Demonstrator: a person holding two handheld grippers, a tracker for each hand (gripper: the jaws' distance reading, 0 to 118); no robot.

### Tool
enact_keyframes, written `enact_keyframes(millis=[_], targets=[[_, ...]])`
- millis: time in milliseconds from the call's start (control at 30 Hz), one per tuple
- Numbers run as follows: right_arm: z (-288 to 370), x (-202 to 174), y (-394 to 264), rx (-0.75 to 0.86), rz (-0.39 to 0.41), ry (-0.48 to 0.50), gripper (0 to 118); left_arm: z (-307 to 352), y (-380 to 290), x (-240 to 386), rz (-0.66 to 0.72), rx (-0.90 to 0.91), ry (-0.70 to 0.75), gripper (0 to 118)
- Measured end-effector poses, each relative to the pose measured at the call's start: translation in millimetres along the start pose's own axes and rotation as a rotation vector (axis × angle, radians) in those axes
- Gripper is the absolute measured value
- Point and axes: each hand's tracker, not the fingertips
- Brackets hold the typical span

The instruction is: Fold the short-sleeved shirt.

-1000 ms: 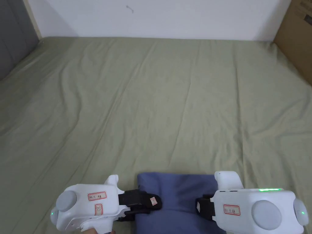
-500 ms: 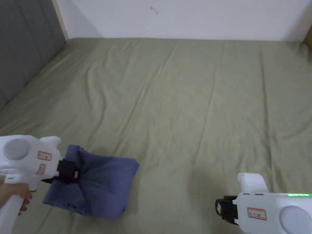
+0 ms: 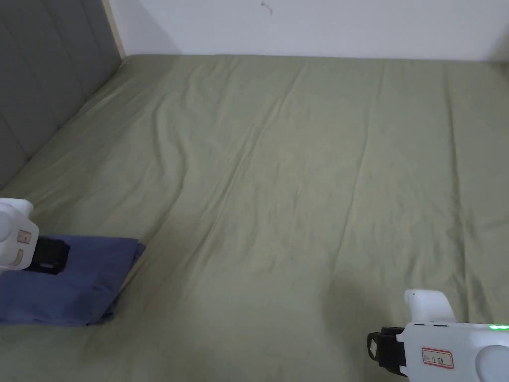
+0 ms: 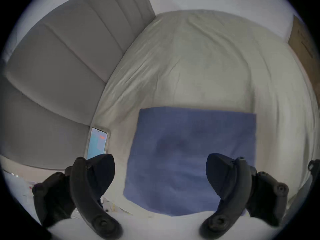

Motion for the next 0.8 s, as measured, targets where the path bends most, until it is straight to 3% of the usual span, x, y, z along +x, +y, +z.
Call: enact_keyframes(millis=[33, 67, 100, 133, 200, 600, 667, 733, 800], targets=[[0.5, 0.0, 0.1, 0.001, -0.002, 0.000, 0, 6.9, -1.1, 3.3, 0.003, 0.010, -0.012, 94], [1.9, -0.1, -0.2, 0.004, -0.003, 0.002, 0, 16.9, -3.5, 7.4, 0.028, 0.039, -0.049, 66], [3.5, 0.0, -0.5, 0.011, -0.001, 0.007, 0, 24.0, -3.3, 12.7, 0.041, 0.048, -0.139, 66], [4.8, 0.3, -0.8, 0.014, -0.003, 0.012, 0, 32.3, -5.8, 18.4, 0.044, 0.056, -0.231, 53], [7.1, 1.0, -1.2, 0.022, -0.007, 0.017, 0, 45.4, -11.2, 37.8, 0.026, 0.075, -0.316, 0], [53.5, 17.7, -7.9, 0.169, -0.045, 0.031, 0, 139.3, -47.2, 165.2, -0.058, 0.314, -0.416, 0], [71.8, 14.1, -7.5, 0.285, -0.002, -0.075, 0, 152.4, -51.6, 179.7, -0.064, 0.339, -0.443, 0], [91.5, 6.5, -5.4, 0.397, 0.079, -0.204, 0, 171.6, -56.8, 195.4, -0.113, 0.431, -0.362, 0], [112.7, 3.1, 0.2, 0.504, 0.109, -0.253, 0, 194.2, -64.0, 214.7, -0.148, 0.543, -0.264, 0]])
